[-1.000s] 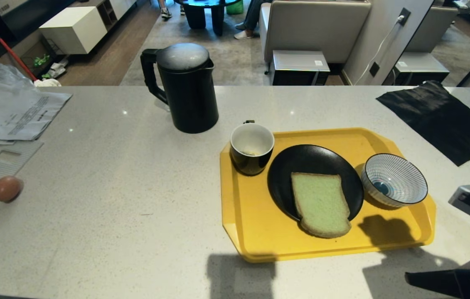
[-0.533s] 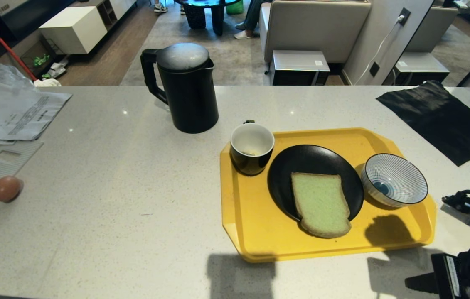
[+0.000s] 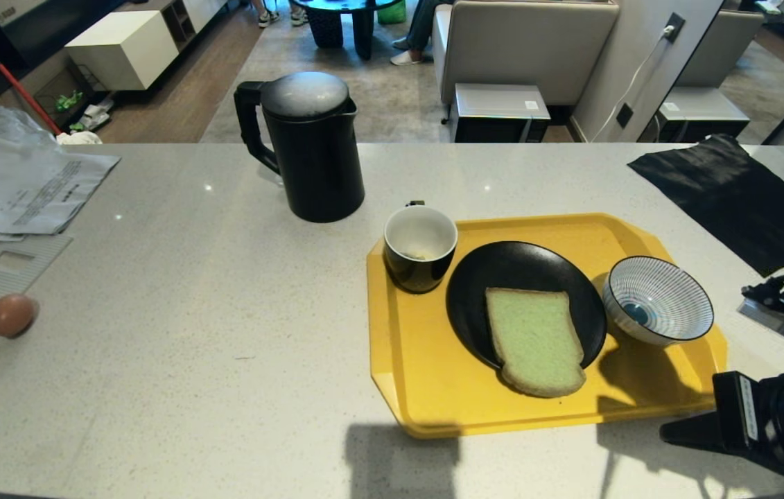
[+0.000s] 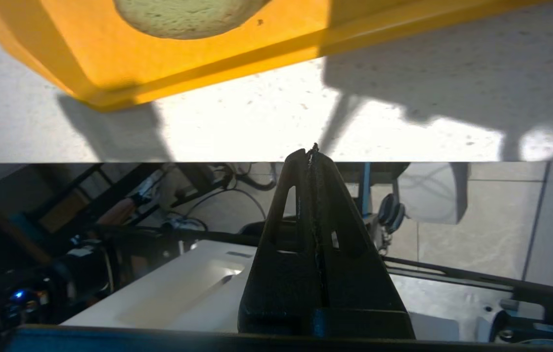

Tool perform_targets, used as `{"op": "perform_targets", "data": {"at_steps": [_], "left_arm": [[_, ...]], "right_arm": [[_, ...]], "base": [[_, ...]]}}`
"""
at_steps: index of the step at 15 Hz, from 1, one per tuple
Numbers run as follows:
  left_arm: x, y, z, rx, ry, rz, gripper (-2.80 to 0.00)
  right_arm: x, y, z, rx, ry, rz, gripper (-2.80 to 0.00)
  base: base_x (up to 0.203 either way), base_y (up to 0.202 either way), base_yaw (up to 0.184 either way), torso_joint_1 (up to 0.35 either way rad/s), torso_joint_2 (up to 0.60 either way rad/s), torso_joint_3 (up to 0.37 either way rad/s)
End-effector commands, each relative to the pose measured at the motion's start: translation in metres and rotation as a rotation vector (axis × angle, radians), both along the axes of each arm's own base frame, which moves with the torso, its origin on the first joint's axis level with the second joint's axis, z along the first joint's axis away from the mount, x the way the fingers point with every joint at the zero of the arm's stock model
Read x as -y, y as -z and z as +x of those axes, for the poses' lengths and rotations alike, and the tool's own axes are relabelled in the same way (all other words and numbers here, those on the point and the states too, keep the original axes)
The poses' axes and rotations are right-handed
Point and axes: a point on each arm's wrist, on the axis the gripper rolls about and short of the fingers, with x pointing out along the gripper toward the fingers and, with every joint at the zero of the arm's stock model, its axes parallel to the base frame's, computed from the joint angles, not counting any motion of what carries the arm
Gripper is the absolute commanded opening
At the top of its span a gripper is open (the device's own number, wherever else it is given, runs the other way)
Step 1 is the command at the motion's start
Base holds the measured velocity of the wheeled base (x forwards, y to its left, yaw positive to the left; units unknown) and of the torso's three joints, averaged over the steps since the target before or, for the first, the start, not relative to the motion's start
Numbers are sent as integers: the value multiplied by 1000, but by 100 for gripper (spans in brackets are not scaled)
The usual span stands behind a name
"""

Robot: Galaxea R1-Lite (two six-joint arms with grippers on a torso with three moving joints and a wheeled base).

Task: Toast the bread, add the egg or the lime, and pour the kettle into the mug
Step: Pick up the bread slice

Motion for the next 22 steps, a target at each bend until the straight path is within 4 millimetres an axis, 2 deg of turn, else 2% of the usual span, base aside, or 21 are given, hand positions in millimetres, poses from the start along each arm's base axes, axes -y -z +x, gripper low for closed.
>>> {"op": "perform_targets", "data": {"at_steps": [1,6,7,13,22], "left_arm": [[0,4,1,-13,0,0,-280],[0,4,1,-13,0,0,-280],[0,4,1,-13,0,0,-280],[0,4,1,-13,0,0,-280],[0,4,1,-13,0,0,-280]], "right_arm": [[-7,1,7,-21,-8,1,-280],[-21,10,21,-45,-34,-4,-280],[-24,10,24,-38,-41,-2,0],[-28,10,30,-24,-19,33,0],[-42,22,54,-36,-15,109,0]], "base": [[0,0,0,0,0,0],[0,0,0,0,0,0],[0,0,0,0,0,0],[0,0,0,0,0,0],[0,0,0,0,0,0]]}}
